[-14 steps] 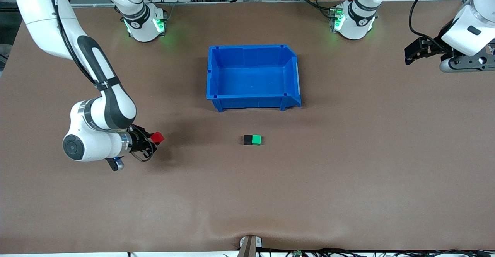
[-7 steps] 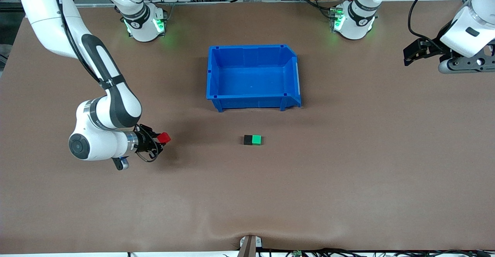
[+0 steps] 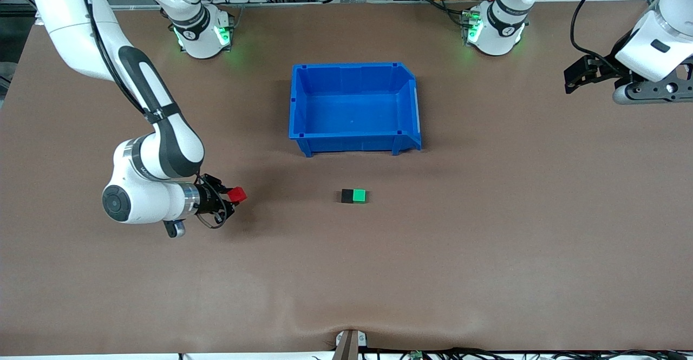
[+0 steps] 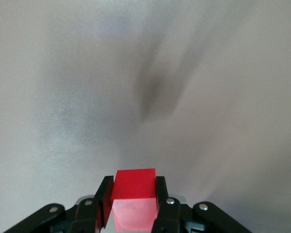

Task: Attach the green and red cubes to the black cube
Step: 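Carry the red cube with the right gripper toward the black cube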

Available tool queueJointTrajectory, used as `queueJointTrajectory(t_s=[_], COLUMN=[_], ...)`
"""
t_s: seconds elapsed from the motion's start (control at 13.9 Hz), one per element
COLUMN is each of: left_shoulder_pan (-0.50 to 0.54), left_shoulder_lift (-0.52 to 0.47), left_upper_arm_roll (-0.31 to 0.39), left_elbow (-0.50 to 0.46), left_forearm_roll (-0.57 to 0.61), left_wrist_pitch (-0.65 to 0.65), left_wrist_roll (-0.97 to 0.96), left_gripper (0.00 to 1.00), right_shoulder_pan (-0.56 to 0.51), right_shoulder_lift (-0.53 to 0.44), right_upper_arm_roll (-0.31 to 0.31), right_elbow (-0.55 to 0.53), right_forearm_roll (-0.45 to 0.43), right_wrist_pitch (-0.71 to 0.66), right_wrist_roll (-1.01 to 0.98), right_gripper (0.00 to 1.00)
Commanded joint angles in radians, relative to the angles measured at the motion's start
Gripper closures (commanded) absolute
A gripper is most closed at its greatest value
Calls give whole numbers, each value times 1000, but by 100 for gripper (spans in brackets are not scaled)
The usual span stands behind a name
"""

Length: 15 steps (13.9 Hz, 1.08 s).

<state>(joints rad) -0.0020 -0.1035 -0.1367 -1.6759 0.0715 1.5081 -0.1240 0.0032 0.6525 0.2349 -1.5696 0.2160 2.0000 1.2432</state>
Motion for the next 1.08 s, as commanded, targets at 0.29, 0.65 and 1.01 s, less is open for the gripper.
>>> queueJointTrajectory(t_s=[0.29, 0.65, 1.01], left_shoulder_pan=[5, 5, 5], left_shoulder_lift=[-22, -22, -25], left_upper_arm_roll=[0, 2, 2], left_elbow=[-25, -25, -25], left_forearm_roll=[-22, -22, -22], left_wrist_pitch=[12, 12, 11], left_wrist_roll=[7, 7, 7], left_gripper=[0, 0, 0], right_shoulder_pan=[55, 86, 109], right_shoulder_lift=[12, 16, 18], right_upper_arm_roll=[-6, -6, -6], right_elbow=[5, 5, 5], right_forearm_roll=[16, 16, 19], right_wrist_pitch=[66, 88, 121], right_wrist_roll=[134, 197, 266], right_gripper=[100, 100, 100])
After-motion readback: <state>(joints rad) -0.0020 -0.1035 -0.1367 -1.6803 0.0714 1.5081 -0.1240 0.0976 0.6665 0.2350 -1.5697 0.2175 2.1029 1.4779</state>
